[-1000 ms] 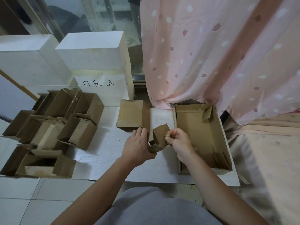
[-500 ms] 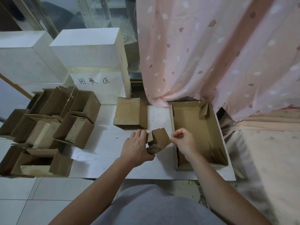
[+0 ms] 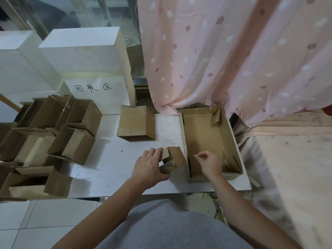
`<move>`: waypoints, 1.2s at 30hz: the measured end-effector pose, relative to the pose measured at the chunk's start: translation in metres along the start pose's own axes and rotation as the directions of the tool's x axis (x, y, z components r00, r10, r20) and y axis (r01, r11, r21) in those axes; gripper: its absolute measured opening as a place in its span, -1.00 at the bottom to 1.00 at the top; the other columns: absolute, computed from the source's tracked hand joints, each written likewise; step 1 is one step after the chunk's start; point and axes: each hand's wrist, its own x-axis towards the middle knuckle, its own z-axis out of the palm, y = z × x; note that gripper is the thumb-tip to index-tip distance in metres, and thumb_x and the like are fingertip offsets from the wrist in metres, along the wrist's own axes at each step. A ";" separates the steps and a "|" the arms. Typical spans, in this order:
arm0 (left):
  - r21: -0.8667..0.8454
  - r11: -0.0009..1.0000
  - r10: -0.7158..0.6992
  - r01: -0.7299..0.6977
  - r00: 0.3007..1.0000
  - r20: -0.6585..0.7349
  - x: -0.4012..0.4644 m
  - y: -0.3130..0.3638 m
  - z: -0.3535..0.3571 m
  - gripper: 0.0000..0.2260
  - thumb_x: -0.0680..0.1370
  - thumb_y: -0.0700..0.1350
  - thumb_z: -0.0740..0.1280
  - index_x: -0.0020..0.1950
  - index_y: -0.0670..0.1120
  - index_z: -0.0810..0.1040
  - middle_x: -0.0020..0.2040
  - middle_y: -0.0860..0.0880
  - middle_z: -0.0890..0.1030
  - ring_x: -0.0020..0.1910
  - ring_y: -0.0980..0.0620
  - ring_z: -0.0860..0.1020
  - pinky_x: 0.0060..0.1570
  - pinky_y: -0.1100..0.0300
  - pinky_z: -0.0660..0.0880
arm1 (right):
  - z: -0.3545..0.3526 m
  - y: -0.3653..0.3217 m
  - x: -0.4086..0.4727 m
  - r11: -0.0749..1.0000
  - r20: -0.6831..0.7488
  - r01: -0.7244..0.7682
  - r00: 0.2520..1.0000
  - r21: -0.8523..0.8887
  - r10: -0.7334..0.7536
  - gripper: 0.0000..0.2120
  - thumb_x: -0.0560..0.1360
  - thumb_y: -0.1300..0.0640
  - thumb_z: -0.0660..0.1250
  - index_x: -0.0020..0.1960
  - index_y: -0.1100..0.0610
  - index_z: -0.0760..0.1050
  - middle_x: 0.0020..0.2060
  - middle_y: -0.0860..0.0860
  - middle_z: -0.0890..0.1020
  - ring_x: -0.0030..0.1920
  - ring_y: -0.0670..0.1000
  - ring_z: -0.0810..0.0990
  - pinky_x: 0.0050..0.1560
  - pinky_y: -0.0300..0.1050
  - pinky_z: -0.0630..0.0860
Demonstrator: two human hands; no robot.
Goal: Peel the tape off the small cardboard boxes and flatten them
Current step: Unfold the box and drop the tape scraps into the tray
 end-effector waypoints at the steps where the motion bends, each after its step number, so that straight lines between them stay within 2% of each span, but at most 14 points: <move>1: -0.001 1.000 0.002 -0.002 1.000 0.004 0.000 0.000 0.001 -0.14 0.38 0.32 0.50 0.56 0.10 0.20 0.37 0.07 0.42 0.25 0.02 0.39 0.21 0.10 0.48 | 0.001 0.002 0.000 1.000 0.002 -0.007 1.000 0.003 0.007 -0.84 0.55 0.15 0.45 0.12 0.12 0.65 -0.07 -0.02 0.69 -0.03 0.01 0.65 -0.05 -0.12 0.59; 4: 0.003 1.000 0.003 -0.003 1.000 0.005 -0.001 -0.001 0.002 -0.08 0.39 0.34 0.50 0.60 0.11 0.13 0.40 0.06 0.41 0.29 0.01 0.38 0.26 0.09 0.47 | -0.002 0.002 -0.003 1.000 0.042 -0.007 0.999 -0.026 0.009 -0.64 0.57 0.23 0.40 0.35 0.10 0.57 0.14 0.05 0.69 0.09 0.04 0.66 0.06 -0.15 0.57; 8: 0.028 1.000 -0.010 0.010 1.000 0.010 -0.002 -0.004 0.002 0.04 0.42 0.35 0.48 0.69 0.09 -0.07 0.47 0.04 0.37 0.36 -0.03 0.36 0.35 0.05 0.41 | -0.012 -0.022 -0.016 0.987 0.215 0.145 0.969 -0.077 -0.125 -0.45 0.57 0.22 0.38 0.51 -0.04 0.39 0.09 0.02 0.67 -0.05 -0.03 0.65 -0.09 -0.31 0.53; 9: 0.032 0.999 -0.017 0.017 1.000 0.002 -0.002 -0.005 0.002 0.05 0.42 0.35 0.48 0.69 0.08 -0.09 0.47 0.04 0.38 0.37 -0.04 0.36 0.36 0.04 0.39 | -0.013 -0.032 -0.020 0.973 0.276 0.214 0.943 -0.085 -0.183 -0.39 0.55 0.23 0.40 0.54 -0.06 0.34 0.16 -0.02 0.64 0.04 -0.07 0.63 0.00 -0.36 0.50; 12: 0.029 0.999 -0.036 0.037 0.998 -0.042 -0.002 -0.010 0.000 -0.04 0.41 0.30 0.50 0.65 0.05 0.08 0.44 0.04 0.42 0.35 -0.04 0.37 0.34 0.05 0.38 | -0.008 -0.057 -0.028 0.885 0.460 0.439 0.824 -0.153 -0.330 -0.16 0.48 0.24 0.44 0.62 -0.16 0.15 0.59 -0.11 0.23 0.53 -0.04 0.28 0.46 -0.15 0.31; 15: 0.024 0.999 -0.041 0.043 0.996 -0.080 -0.002 -0.013 -0.006 -0.23 0.38 0.26 0.51 0.48 0.06 0.28 0.32 0.06 0.49 0.23 -0.01 0.40 0.22 0.09 0.41 | 0.002 -0.079 -0.037 0.791 0.579 0.579 0.720 -0.198 -0.382 0.01 0.44 0.17 0.47 0.62 -0.28 -0.09 0.63 -0.22 -0.03 0.59 -0.04 0.10 0.47 0.03 0.35; 19: 0.030 1.000 -0.002 0.006 0.993 -0.118 -0.004 -0.016 -0.010 -0.17 0.39 0.27 0.49 0.54 0.03 0.24 0.35 0.05 0.49 0.29 -0.01 0.42 0.28 0.09 0.38 | 0.016 -0.092 -0.044 0.722 0.580 0.659 0.679 -0.210 -0.450 0.01 0.42 0.12 0.49 0.62 -0.27 -0.09 0.62 -0.23 -0.02 0.57 -0.02 0.19 0.42 0.07 0.41; 22: -0.054 0.999 -0.010 0.000 0.983 -0.182 -0.014 -0.024 -0.017 0.04 0.38 0.36 0.50 0.67 0.02 0.05 0.50 0.05 0.41 0.45 -0.02 0.37 0.47 0.07 0.27 | 0.022 -0.091 -0.043 0.752 0.543 0.643 0.687 -0.146 -0.483 -0.03 0.38 0.03 0.53 0.60 -0.25 0.04 0.58 -0.20 0.15 0.51 -0.05 0.31 0.43 0.04 0.41; 24: -0.081 0.997 -0.039 0.018 0.965 -0.258 -0.023 -0.033 -0.025 0.09 0.34 0.44 0.49 0.68 0.02 0.05 0.55 0.03 0.35 0.51 -0.01 0.32 0.53 0.05 0.20 | 0.023 -0.091 -0.043 0.799 0.504 0.597 0.711 -0.067 -0.489 -0.06 0.36 -0.01 0.57 0.60 -0.18 0.13 0.53 -0.20 0.25 0.46 -0.11 0.34 0.43 0.01 0.41; 27: -0.200 0.976 -0.151 0.090 0.935 -0.320 -0.031 -0.051 -0.035 0.15 0.24 0.50 0.50 0.65 0.05 0.07 0.59 0.02 0.28 0.55 -0.01 0.25 0.56 -0.01 0.24 | 0.024 -0.095 -0.047 0.863 0.458 0.504 0.763 0.018 -0.455 -0.07 0.37 0.02 0.61 0.60 -0.13 0.19 0.50 -0.21 0.31 0.41 -0.17 0.36 0.31 -0.32 0.39; 29: -0.360 0.920 -0.257 0.153 0.930 -0.262 -0.034 -0.061 -0.037 0.18 0.21 0.46 0.56 0.65 0.10 0.04 0.60 0.06 0.27 0.57 0.02 0.25 0.53 -0.05 0.32 | 0.025 -0.098 -0.050 0.896 0.449 0.439 0.790 0.064 -0.419 -0.07 0.37 0.06 0.62 0.60 -0.15 0.20 0.50 -0.22 0.33 0.39 -0.20 0.35 0.21 -0.46 0.32; 32: -0.615 0.763 -0.355 0.199 0.924 -0.140 -0.044 -0.066 -0.039 0.12 0.28 0.24 0.66 0.65 0.15 0.04 0.56 0.12 0.38 0.52 0.05 0.38 0.43 -0.05 0.46 | 0.029 -0.107 -0.057 0.915 0.471 0.391 0.791 0.103 -0.391 -0.08 0.40 0.09 0.60 0.60 -0.20 0.17 0.52 -0.20 0.30 0.46 -0.19 0.28 0.34 -0.30 0.30; 34: -0.667 0.725 -0.337 0.172 0.933 -0.126 -0.051 -0.067 -0.039 0.02 0.35 0.13 0.66 0.64 0.13 0.11 0.46 0.19 0.47 0.42 0.11 0.47 0.37 0.06 0.51 | 0.036 -0.114 -0.063 0.912 0.504 0.393 0.767 0.121 -0.397 -0.08 0.43 0.07 0.58 0.61 -0.21 0.13 0.57 -0.19 0.21 0.52 -0.15 0.22 0.48 -0.18 0.26; 36: -0.702 0.696 -0.333 0.147 0.933 -0.134 -0.059 -0.070 -0.039 -0.07 0.36 0.15 0.64 0.60 0.14 0.20 0.30 0.37 0.49 0.31 0.21 0.51 0.31 0.16 0.51 | 0.043 -0.120 -0.069 0.914 0.524 0.370 0.751 0.169 -0.401 -0.11 0.43 -0.02 0.58 0.61 -0.19 0.15 0.56 -0.24 0.15 0.52 -0.18 0.17 0.48 -0.20 0.20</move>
